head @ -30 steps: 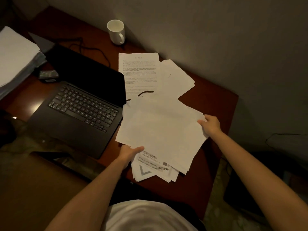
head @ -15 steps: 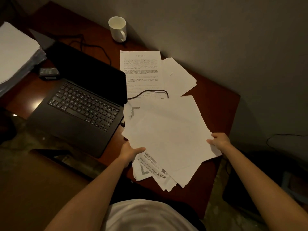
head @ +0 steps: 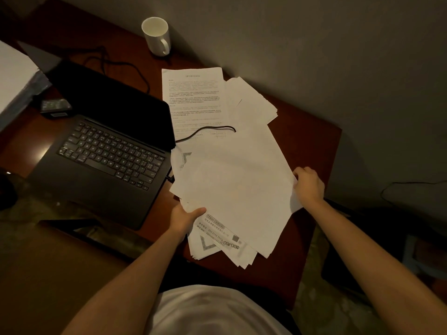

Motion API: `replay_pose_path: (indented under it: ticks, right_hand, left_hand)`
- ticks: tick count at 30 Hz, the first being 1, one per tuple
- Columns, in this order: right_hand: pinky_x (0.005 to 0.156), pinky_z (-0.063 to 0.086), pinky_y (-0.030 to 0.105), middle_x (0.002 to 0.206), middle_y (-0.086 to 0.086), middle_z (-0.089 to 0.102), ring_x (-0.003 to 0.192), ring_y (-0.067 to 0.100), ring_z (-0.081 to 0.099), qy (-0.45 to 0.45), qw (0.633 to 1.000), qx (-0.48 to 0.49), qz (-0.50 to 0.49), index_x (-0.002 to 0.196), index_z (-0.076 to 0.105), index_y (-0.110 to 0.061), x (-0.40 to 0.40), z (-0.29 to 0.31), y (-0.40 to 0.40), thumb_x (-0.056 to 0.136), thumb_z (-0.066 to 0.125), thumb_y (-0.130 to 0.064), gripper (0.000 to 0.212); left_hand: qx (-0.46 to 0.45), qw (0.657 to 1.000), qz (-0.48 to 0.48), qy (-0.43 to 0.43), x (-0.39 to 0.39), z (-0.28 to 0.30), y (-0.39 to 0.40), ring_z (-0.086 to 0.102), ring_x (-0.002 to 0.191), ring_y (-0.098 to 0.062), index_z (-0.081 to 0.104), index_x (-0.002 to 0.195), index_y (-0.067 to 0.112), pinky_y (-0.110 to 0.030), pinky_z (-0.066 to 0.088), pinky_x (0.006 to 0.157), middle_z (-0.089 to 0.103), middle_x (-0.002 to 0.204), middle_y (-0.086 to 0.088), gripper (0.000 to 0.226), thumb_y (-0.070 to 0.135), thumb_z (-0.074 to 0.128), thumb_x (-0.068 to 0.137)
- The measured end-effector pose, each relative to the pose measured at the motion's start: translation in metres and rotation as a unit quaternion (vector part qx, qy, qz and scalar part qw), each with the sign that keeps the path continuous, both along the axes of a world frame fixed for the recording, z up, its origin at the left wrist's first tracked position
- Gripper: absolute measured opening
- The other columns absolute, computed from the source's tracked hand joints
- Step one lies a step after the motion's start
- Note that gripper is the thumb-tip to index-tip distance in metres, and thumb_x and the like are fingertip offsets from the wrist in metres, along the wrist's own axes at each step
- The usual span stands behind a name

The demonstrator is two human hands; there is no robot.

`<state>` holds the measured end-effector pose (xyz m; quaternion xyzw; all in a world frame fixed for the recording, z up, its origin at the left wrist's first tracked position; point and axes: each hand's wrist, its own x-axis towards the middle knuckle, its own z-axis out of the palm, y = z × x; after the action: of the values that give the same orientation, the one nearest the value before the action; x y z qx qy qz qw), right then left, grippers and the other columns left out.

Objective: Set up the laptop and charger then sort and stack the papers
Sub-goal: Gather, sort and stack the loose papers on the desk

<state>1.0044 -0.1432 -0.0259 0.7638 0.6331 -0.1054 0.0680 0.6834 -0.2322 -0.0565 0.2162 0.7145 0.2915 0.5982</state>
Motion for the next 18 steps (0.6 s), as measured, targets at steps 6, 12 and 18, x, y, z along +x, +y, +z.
replay_pose_path:
  ticks: [6,12,18]
  right_hand:
    - [0.082,0.048,0.025,0.122,0.008,0.053,0.104,0.02,0.054,0.056,0.996,-0.047,0.054,0.113,0.06,-0.012,-0.014,-0.015,0.012,0.093,0.054,-0.003,0.023]
    - [0.086,0.047,0.031,0.127,0.008,0.048,0.112,0.022,0.049,0.083,0.993,-0.069,0.042,0.123,0.051,-0.013,-0.03,-0.016,0.031,0.093,0.057,-0.016,0.031]
    - [0.08,0.05,0.035,0.126,0.011,0.045,0.108,0.027,0.054,0.111,0.982,-0.13,-0.076,0.126,0.043,-0.008,-0.037,-0.012,0.046,0.075,0.074,-0.045,0.07]
  left_hand:
    - [0.006,1.0,-0.006,0.001,-0.002,-0.005,0.001,0.063,0.09,-0.024,0.059,0.107,0.01,-0.031,0.052,0.07,0.067,0.11,-0.012,0.034,0.002,0.075,0.077]
    - [0.0,1.0,-0.004,0.005,-0.001,-0.006,0.001,0.062,0.088,-0.021,0.06,0.111,0.007,-0.026,0.05,0.063,0.065,0.101,-0.006,0.037,0.001,0.074,0.078]
    - [0.005,1.0,0.0,0.0,-0.001,-0.007,0.002,0.062,0.086,-0.019,0.059,0.108,0.01,-0.024,0.049,0.061,0.065,0.099,-0.004,0.034,0.001,0.074,0.078]
